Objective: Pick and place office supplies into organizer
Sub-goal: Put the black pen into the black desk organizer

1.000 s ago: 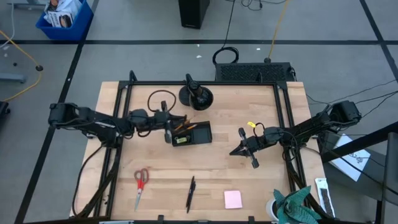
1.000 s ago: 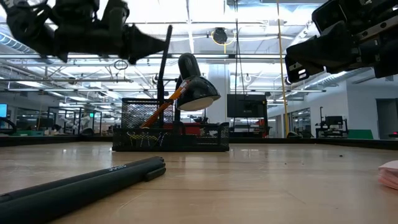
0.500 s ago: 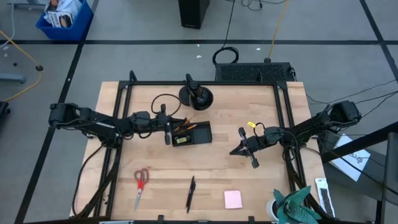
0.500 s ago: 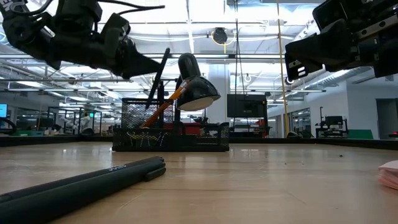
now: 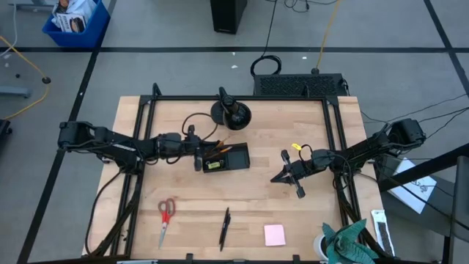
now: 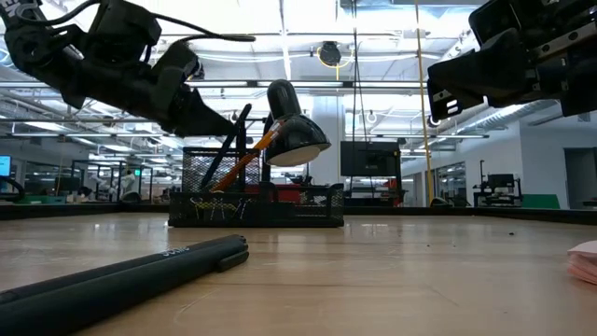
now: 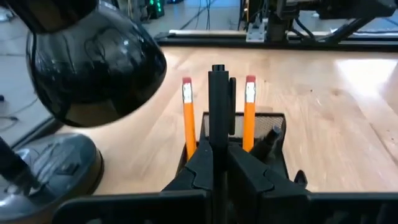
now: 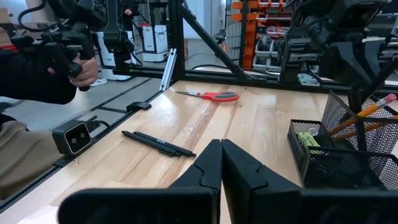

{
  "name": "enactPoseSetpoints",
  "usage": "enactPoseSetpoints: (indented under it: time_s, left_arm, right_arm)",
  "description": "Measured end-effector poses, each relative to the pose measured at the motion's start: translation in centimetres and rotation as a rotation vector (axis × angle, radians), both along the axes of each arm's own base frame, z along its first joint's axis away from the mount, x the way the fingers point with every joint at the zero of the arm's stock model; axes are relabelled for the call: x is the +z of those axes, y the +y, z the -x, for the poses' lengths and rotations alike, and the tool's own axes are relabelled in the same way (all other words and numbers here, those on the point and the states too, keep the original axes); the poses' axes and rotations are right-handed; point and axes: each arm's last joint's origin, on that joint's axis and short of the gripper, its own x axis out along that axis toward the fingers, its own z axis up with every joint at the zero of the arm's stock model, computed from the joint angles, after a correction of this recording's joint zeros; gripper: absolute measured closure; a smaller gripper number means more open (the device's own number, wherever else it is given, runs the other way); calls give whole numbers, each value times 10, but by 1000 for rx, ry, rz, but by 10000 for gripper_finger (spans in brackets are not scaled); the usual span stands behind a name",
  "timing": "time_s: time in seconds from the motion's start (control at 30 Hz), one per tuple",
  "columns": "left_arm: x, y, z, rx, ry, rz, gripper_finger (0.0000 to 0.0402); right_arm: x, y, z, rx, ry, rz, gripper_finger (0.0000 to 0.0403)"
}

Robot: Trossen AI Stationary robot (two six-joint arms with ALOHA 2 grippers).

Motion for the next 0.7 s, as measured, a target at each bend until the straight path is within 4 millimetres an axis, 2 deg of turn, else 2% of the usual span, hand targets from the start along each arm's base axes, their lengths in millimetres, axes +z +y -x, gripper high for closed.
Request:
enactPoseSetpoints:
  time_s: [0.27,0.53,0.7]
  left_arm:
    - [-1,0,0,16,5,8,393]
    - [-2,1,1,46,19,4,352]
    - [-5,1,2,46,54,3,356]
  right_arm:
    - [0,0,0,0,-1,0,403]
    - [0,0,0,0,-1,0,403]
    - [0,0,0,0,-1,0,403]
